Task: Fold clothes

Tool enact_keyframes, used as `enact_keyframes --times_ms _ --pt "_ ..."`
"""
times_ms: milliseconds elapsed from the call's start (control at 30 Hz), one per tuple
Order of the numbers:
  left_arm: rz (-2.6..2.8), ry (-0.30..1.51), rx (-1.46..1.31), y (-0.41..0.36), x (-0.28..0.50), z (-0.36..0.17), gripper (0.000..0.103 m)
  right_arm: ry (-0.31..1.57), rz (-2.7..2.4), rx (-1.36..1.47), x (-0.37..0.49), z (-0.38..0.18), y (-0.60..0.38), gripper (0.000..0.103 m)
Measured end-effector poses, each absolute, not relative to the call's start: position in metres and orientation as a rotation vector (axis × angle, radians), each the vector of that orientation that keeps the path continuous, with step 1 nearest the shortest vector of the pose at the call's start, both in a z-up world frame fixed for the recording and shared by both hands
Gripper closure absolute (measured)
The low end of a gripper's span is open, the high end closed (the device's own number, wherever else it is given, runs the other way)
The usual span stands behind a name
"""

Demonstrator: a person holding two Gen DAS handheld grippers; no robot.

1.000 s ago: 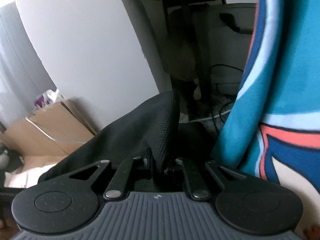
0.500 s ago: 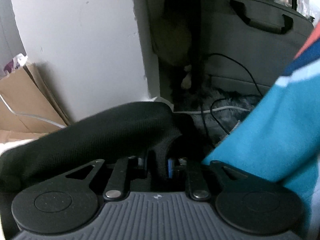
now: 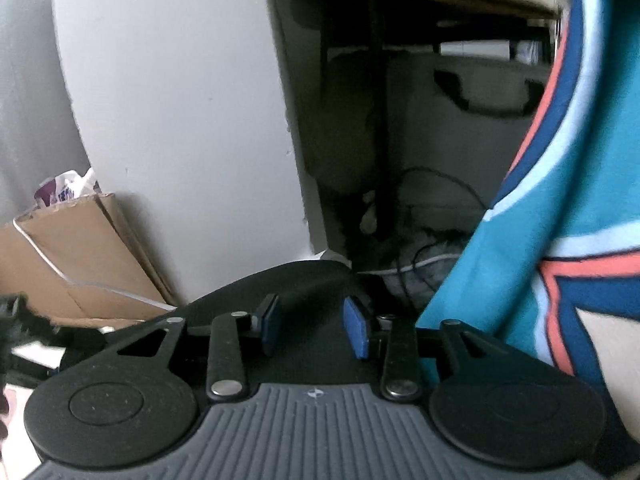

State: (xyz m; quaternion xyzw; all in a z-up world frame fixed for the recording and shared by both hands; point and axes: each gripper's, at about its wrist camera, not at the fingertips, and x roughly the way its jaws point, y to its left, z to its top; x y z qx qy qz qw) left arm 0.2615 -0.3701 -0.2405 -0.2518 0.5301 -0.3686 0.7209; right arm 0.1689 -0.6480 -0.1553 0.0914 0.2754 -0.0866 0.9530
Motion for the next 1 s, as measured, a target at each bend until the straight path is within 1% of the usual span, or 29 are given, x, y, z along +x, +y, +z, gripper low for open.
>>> enact_keyframes --times_ms 133,200,233,267,300,367,400,433,500,667,833,1000 --pt "-0.796 1.176 -0.566 -0.378 0.271 -0.244 0.031 0.535 -0.201 0.162 0.154 -0.160 -0.638 0.060" --pt "-0.771 1.174 -0.588 -0.379 0.276 -0.246 0.032 0.561 -0.184 0.197 0.151 -0.169 -0.638 0.060" --pt "-0.762 1.172 -0.601 -0.379 0.279 -0.247 0.039 0.577 -0.176 0.209 0.151 -0.174 -0.638 0.060" --pt "-0.753 1.170 -0.608 -0.379 0.282 -0.248 0.050 0.592 -0.168 0.221 0.150 -0.180 -0.638 0.061" --pt "-0.745 1.169 -0.604 -0.380 0.285 -0.248 0.057 0.606 -0.164 0.233 0.149 -0.185 -0.638 0.061" --pt "-0.728 1.164 -0.592 -0.380 0.290 -0.247 0.099 0.626 -0.173 0.254 0.149 -0.196 -0.644 0.060" --pt "-0.716 1.152 -0.579 -0.379 0.293 -0.246 0.098 0.636 -0.177 0.265 0.149 -0.201 -0.647 0.061" --pt "-0.700 1.132 -0.564 -0.376 0.296 -0.243 0.098 0.645 -0.185 0.274 0.149 -0.206 -0.650 0.061" --pt "-0.655 1.087 -0.517 -0.368 0.301 -0.237 0.103 0.654 -0.220 0.285 0.149 -0.210 -0.660 0.061" --pt "-0.610 1.029 -0.411 -0.352 0.307 -0.221 0.103 0.666 -0.319 0.318 0.146 -0.213 -0.677 0.061" --pt "-0.695 0.968 -0.298 -0.359 0.293 -0.191 0.101 0.601 -0.231 0.310 0.150 -0.201 -0.667 0.061" --pt "-0.800 0.939 -0.244 -0.379 0.269 -0.168 0.101 0.612 -0.181 0.268 0.178 -0.198 -0.655 0.061"
